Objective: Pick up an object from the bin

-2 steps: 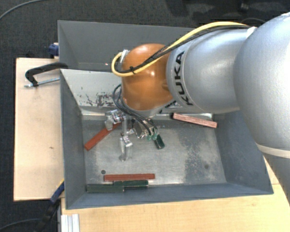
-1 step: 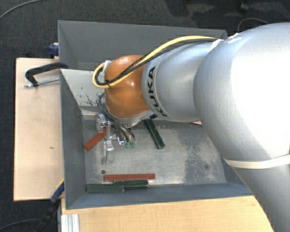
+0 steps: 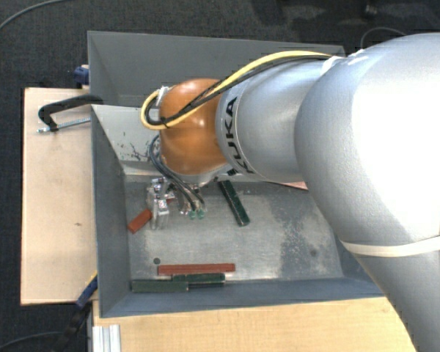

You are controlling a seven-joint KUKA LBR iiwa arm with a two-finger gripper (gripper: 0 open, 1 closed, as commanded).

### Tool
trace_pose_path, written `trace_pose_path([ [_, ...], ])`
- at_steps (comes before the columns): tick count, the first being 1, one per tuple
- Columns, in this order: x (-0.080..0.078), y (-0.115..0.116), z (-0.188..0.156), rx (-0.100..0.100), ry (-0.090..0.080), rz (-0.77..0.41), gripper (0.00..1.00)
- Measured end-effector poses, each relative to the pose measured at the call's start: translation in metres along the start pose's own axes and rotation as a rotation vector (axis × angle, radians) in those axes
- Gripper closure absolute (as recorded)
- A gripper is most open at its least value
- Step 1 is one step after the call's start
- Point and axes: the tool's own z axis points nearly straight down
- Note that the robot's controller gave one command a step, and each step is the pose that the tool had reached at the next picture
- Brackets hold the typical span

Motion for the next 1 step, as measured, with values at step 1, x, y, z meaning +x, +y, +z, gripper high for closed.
trace_pose_path([
  [1,-0.0315,0.0081,-0.119,0.001,0.005,-0.091,1.0],
])
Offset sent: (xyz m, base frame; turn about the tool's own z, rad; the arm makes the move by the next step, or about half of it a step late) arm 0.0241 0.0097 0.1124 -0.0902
